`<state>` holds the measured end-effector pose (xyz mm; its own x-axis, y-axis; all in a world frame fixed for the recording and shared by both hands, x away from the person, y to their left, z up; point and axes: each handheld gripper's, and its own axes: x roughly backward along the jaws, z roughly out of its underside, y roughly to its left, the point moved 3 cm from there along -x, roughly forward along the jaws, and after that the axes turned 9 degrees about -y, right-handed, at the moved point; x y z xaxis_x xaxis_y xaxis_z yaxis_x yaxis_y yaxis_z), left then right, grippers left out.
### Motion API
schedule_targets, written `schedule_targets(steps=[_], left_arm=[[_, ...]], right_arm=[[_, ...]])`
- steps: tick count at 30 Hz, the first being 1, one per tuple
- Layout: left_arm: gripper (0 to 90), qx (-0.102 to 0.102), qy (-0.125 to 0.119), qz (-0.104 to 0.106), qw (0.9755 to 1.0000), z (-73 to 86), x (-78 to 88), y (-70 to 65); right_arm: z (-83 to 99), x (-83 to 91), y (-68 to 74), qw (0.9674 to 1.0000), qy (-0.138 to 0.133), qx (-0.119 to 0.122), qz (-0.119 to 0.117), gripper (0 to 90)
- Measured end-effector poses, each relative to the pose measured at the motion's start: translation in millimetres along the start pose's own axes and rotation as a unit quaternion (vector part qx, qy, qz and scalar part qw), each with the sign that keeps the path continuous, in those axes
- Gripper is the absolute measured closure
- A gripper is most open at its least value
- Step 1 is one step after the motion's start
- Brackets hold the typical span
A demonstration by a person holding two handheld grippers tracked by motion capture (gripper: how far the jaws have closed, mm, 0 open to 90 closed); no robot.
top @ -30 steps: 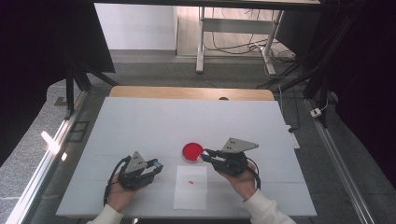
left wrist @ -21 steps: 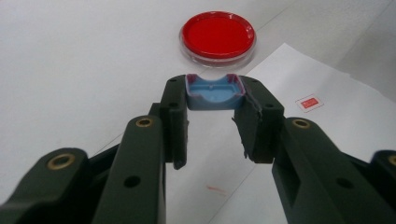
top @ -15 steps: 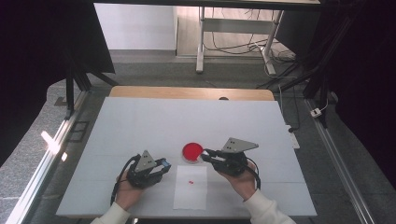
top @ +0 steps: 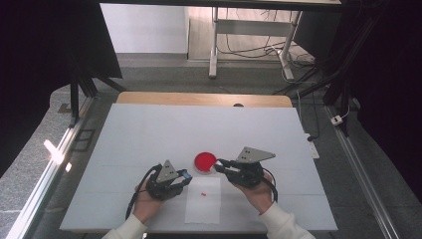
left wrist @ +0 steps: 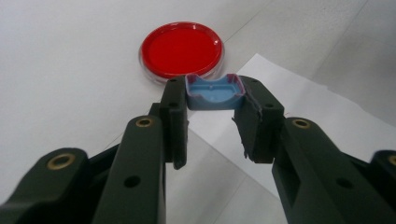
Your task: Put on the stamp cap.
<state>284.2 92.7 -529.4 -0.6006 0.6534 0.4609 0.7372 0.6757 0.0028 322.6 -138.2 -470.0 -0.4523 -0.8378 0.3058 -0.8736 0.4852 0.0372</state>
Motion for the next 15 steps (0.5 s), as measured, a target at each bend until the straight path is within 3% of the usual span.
schedule_targets(steps=[15], left_arm=[[64.5, -0.014, 0.003, 0.015, 0.9998, -9.4, -21.1, -12.6]], right_arm=[[0.3, 0.0, -0.1, 1.0, 0.0, 0.001, 0.0, 76.1]])
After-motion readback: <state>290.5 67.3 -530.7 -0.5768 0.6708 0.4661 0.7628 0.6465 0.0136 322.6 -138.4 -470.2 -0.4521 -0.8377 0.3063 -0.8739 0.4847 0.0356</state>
